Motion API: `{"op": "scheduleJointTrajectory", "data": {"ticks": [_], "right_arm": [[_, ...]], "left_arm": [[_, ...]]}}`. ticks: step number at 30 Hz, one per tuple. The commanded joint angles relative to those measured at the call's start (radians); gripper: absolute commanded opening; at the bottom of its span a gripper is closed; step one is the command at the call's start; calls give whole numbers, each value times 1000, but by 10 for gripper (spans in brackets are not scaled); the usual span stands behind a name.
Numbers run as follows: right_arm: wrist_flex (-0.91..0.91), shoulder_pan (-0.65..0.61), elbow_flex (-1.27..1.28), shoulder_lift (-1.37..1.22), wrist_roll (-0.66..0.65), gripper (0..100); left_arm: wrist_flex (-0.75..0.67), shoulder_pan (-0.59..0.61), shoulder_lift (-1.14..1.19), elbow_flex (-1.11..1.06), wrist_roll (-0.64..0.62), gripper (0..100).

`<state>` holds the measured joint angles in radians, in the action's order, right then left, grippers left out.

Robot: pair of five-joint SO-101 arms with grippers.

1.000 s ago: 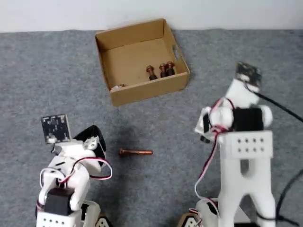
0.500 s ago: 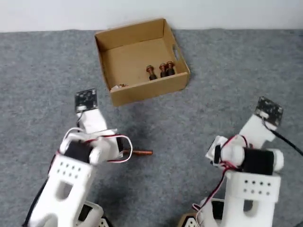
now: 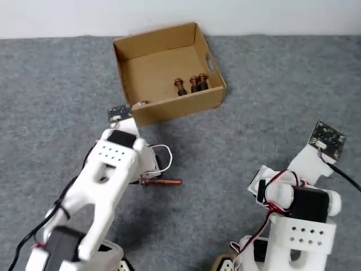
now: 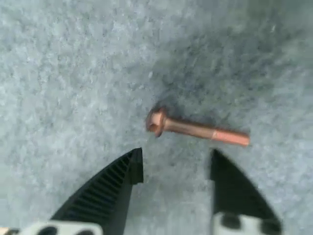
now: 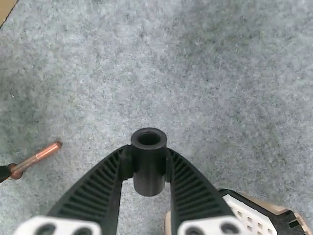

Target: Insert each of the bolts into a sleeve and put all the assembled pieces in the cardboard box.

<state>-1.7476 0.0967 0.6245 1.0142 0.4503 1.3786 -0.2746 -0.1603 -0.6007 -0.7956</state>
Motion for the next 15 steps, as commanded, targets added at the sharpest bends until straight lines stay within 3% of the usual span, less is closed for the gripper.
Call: {"op": "scheduleJointTrajectory", "data": {"ticks": [1, 6, 15], "right_arm": [[5, 12, -6, 12, 3, 9], [5, 12, -6, 12, 3, 9], [4, 12, -6, 19, 3, 9]], "left_arm": [[81, -15, 58, 104, -29, 280], [115, -64, 133, 170, -68, 281], [29, -114, 304, 171, -101, 282]]}}
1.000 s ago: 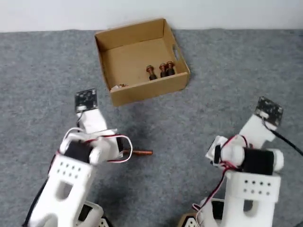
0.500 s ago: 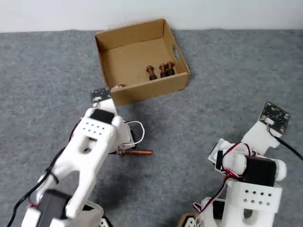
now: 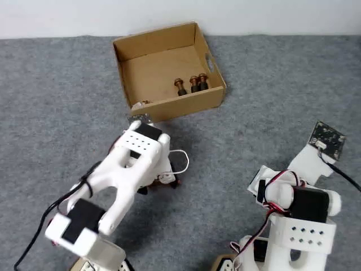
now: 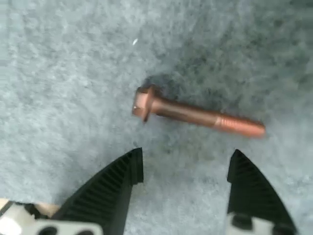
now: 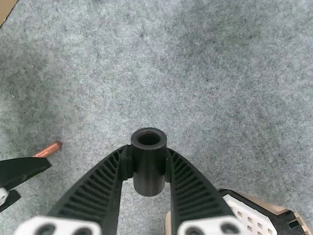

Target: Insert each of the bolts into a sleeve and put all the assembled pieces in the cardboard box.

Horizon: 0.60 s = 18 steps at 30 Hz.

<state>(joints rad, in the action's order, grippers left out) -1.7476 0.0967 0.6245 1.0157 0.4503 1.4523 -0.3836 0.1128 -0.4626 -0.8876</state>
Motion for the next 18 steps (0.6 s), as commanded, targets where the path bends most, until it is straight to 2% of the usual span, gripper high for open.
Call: {"op": "scheduleJointTrajectory", "data": {"ticks": [1, 11, 18], "right_arm": [[2, 12, -6, 18, 3, 9], [1, 12, -6, 18, 3, 9], [4, 8, -5, 13, 3, 9]], "left_arm": [[-60, -2, 49, 33, -9, 282], [-262, 107, 106, 36, -6, 282], [-272, 120, 98, 50, -6, 281]]}}
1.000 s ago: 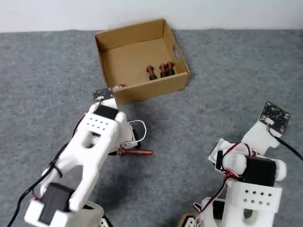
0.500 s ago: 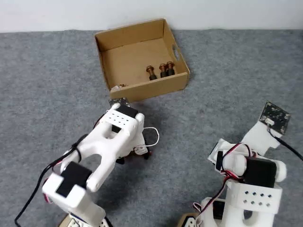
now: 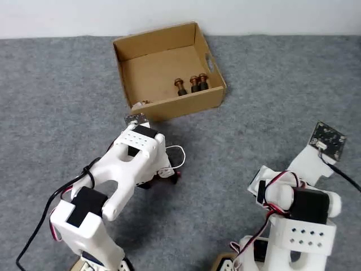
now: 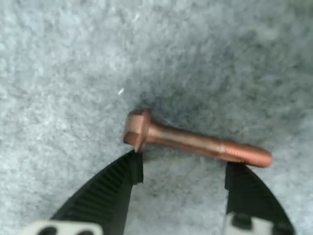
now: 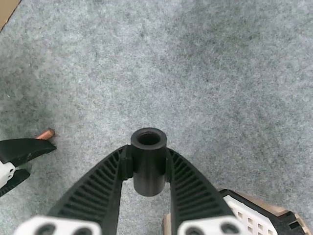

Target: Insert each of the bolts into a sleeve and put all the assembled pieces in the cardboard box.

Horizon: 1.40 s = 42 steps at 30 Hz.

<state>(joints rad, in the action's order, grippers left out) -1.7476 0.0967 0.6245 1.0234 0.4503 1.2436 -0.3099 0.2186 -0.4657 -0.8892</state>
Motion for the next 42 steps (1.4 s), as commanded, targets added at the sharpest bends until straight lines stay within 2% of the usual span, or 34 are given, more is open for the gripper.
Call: {"op": "scheduleJointTrajectory", "data": {"ticks": [1, 11, 29, 37, 42], "right_arm": [[2, 8, -5, 5, 3, 9], [4, 7, -5, 2, 2, 9], [4, 5, -5, 4, 2, 9], [4, 5, -5, 8, 2, 9], [2, 5, -5, 10, 2, 9]], "left_arm": [[-41, 46, -8, 64, -5, 281], [187, 31, -8, 257, -6, 282], [77, 46, 11, 260, -20, 282], [55, 48, 187, 266, -25, 282], [54, 49, 219, 266, -54, 279]]}}
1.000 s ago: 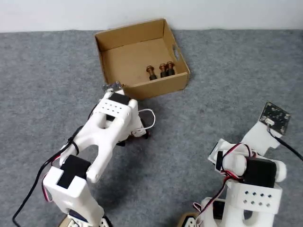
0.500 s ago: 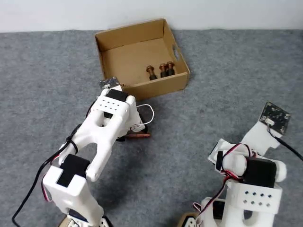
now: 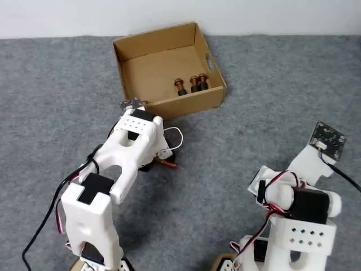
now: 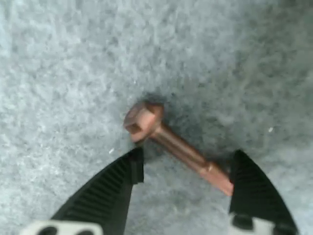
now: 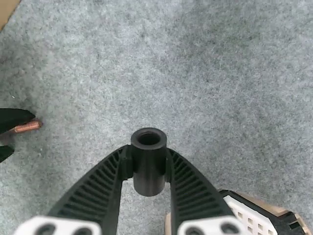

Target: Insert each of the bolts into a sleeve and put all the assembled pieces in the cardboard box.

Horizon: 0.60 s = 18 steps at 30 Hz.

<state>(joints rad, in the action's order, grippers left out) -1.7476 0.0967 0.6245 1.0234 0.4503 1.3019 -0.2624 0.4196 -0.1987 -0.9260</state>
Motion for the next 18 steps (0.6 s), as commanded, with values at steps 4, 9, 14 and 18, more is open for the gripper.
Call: {"op": "scheduleJointTrajectory", "data": {"ticks": [4, 9, 14, 18], "right_arm": [[2, 5, -5, 10, 2, 9], [4, 5, -5, 10, 2, 9], [4, 5, -5, 8, 2, 9], [4, 5, -5, 8, 2, 9]], "left_arm": [[-5, 14, 18, -1, -17, 275], [2, 112, 18, 38, -11, 180], [0, 158, 28, 56, 32, 166], [-5, 157, 28, 54, 32, 166]]}}
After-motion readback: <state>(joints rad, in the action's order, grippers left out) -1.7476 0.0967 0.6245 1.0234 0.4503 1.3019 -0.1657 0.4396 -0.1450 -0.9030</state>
